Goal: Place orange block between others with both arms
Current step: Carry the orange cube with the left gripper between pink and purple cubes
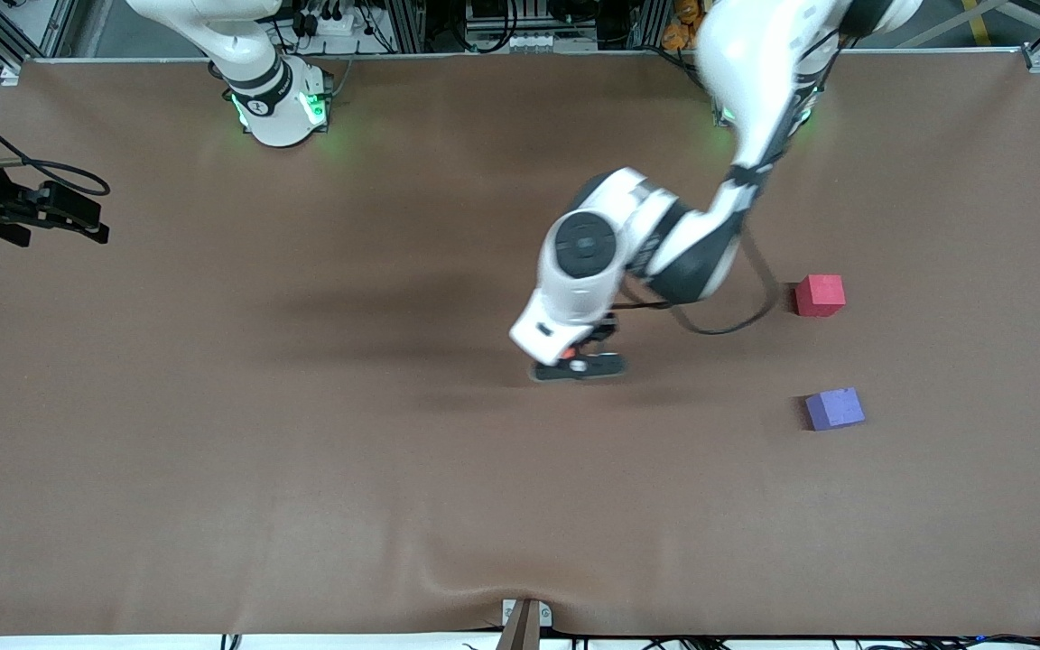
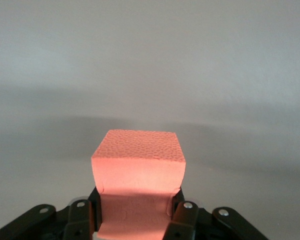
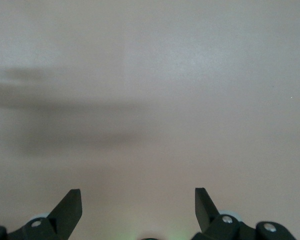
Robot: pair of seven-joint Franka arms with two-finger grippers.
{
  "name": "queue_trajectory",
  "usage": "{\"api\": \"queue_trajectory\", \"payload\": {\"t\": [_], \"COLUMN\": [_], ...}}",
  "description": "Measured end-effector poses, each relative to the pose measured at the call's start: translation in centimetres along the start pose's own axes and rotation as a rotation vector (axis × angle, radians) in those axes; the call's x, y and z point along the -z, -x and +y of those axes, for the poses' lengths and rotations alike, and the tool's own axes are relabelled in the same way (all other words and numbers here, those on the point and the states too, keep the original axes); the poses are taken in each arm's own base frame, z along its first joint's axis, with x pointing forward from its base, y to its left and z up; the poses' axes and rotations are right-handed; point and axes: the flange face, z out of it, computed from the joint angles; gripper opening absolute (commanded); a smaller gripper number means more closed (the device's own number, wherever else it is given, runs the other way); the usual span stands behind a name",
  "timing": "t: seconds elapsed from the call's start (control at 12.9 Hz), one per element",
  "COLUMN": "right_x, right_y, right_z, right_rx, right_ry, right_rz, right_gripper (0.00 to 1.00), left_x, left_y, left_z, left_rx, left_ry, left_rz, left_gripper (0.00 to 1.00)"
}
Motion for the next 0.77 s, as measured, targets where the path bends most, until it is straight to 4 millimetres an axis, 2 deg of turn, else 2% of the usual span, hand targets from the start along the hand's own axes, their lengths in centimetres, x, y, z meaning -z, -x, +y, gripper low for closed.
{"api": "queue_trajectory", "payload": {"t": [0.15, 0.31, 0.54, 0.62, 0.77], "right_x": [0.0, 0.0, -0.1, -0.1, -0.1], "right_y": [0.0, 0.0, 0.0, 0.0, 0.0], "right_z": [0.0, 0.0, -0.1, -0.1, -0.2], "right_rx": [0.000, 0.000, 0.002, 0.002, 0.004], "right_ry": [0.000, 0.000, 0.000, 0.000, 0.000], "right_rz": [0.000, -0.001, -0.001, -0.001, -0.001], "right_gripper": [1.00, 1.00, 1.00, 1.00, 1.00], "left_x": [5.1, 8.2, 9.9, 9.8, 8.1], "left_y": [-3.2, -5.9, -8.8, -9.6, -10.7], "left_z": [-5.5, -11.1, -18.8, -21.6, -27.6], "left_rx": [0.055, 0.109, 0.156, 0.160, 0.150], "left_ry": [0.010, 0.010, -0.013, -0.024, -0.041], "left_rz": [0.019, 0.023, -0.012, -0.035, -0.085], "left_gripper": [0.04, 0.04, 0.04, 0.04, 0.04]}}
